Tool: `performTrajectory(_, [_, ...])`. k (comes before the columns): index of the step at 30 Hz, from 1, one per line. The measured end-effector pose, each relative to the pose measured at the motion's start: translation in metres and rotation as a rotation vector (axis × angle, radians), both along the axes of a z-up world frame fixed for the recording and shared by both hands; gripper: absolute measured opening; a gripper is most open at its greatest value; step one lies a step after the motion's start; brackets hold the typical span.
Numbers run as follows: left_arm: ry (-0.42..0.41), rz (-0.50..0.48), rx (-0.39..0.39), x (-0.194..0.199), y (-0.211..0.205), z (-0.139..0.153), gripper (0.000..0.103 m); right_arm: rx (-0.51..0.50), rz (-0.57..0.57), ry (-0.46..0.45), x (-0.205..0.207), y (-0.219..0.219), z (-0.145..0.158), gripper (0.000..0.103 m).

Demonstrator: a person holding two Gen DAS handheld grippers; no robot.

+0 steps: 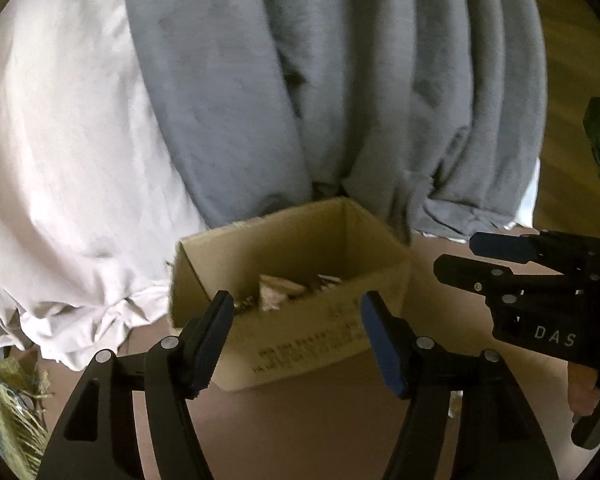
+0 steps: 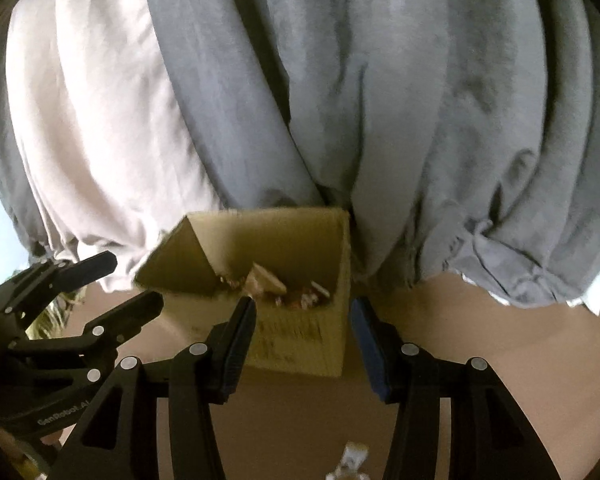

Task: Organize snacks
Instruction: 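Open both tools to drop the triangle packet and green candy into the box, then move both open tools down toward the gold cup candy on the table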

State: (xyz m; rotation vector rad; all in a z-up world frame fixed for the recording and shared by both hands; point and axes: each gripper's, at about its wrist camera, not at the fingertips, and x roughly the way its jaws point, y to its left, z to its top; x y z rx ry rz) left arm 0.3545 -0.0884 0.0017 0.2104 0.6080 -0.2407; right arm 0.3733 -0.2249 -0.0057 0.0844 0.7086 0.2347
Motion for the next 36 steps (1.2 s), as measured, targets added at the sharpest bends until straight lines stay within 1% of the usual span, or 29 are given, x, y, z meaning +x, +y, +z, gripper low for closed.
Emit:
performTrajectory(2, [0.007, -0.019, 0.002, -0.010, -0.006, -0.004, 0.066, -0.008, -0.001, 0.007, -0.013, -0.006, -0.005, 0.051])
performTrajectory(4, [0.014, -0.022, 0.007, -0.017, -0.012, -0.009, 0.068, -0.022, 0.002, 0.022, -0.023, -0.011, -0.011, 0.051])
performTrajectory(7, [0.030, -0.032, 0.012, -0.028, -0.019, -0.018, 0.070, -0.046, 0.006, 0.058, -0.038, -0.019, -0.024, 0.051])
performTrajectory(10, [0.058, -0.039, 0.023, -0.036, -0.026, -0.030, 0.071, -0.061, 0.018, 0.094, -0.048, -0.023, -0.039, 0.051])
performTrajectory(13, [0.087, -0.043, 0.041, -0.041, -0.033, -0.045, 0.071, -0.056, 0.025, 0.136, -0.054, -0.028, -0.055, 0.051])
performTrajectory(15, [0.119, -0.049, 0.038, -0.044, -0.036, -0.054, 0.071, -0.049, 0.023, 0.156, -0.059, -0.033, -0.064, 0.051])
performTrajectory(20, [0.184, -0.051, 0.049, -0.048, -0.042, -0.077, 0.071, -0.046, 0.011, 0.232, -0.065, -0.041, -0.089, 0.051])
performTrajectory(27, [0.238, -0.053, 0.079, -0.049, -0.047, -0.099, 0.071, -0.049, 0.022, 0.326, -0.072, -0.045, -0.123, 0.051])
performTrajectory(31, [0.263, -0.059, 0.095, -0.048, -0.050, -0.108, 0.071, -0.035, 0.027, 0.364, -0.071, -0.047, -0.140, 0.050])
performTrajectory(36, [0.286, -0.053, 0.101, -0.045, -0.050, -0.117, 0.071, -0.038, 0.034, 0.390, -0.065, -0.047, -0.153, 0.050])
